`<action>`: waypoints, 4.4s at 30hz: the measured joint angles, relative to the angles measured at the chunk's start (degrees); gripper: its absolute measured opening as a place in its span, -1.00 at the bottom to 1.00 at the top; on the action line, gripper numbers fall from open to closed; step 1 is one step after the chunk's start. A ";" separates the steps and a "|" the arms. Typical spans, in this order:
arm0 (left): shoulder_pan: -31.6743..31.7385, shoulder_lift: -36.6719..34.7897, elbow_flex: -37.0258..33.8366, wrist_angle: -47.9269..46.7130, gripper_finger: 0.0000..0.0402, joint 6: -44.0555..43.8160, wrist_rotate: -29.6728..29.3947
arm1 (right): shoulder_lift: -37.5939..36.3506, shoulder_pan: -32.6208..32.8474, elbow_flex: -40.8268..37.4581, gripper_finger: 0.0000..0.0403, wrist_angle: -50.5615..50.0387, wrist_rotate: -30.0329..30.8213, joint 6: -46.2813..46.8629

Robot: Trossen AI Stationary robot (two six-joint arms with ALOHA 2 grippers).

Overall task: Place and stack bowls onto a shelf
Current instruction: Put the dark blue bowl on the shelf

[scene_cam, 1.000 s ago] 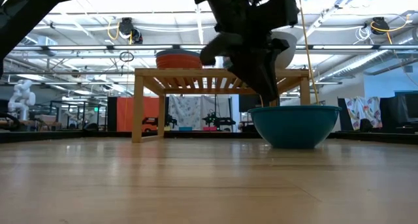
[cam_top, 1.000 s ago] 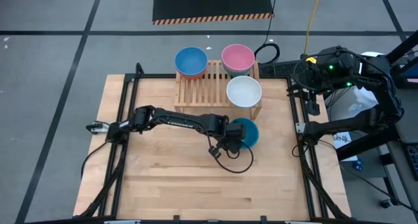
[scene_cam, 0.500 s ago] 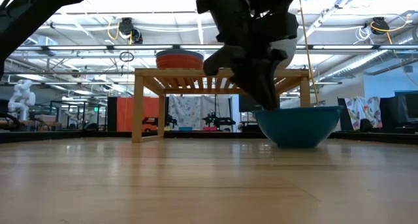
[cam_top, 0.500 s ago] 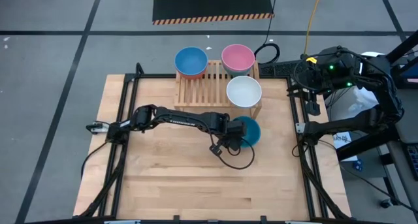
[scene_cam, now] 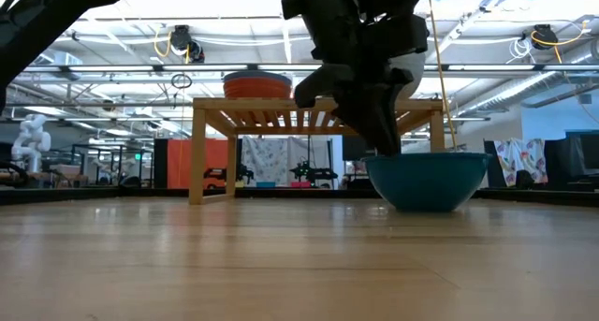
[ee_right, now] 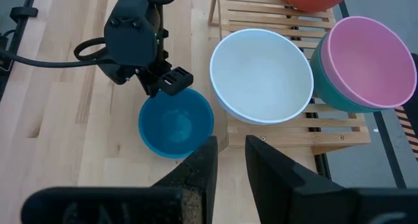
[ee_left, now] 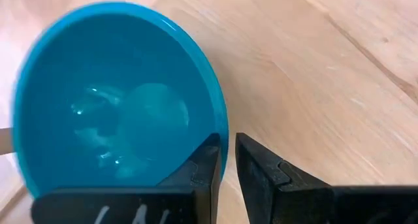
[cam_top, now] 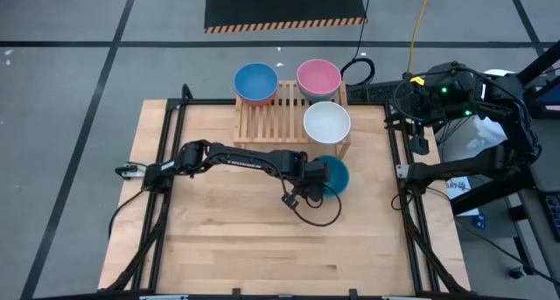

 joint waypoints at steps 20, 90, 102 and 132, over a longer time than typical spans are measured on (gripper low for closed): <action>1.50 -0.02 0.00 1.68 -0.72 -7.62 -0.39 | 0.00 0.00 0.00 -0.63 0.00 0.02 0.15; 0.21 0.87 1.11 1.63 -0.71 -5.99 2.52 | 0.02 0.02 0.02 -0.63 0.00 -0.01 2.14; -0.42 1.51 1.07 1.66 -0.71 -4.26 -2.31 | 0.02 0.02 0.02 -0.63 0.00 -0.01 2.13; 0.66 -0.31 1.07 2.35 -0.71 -5.81 1.47 | 0.02 0.02 0.02 -0.63 0.00 -0.01 0.33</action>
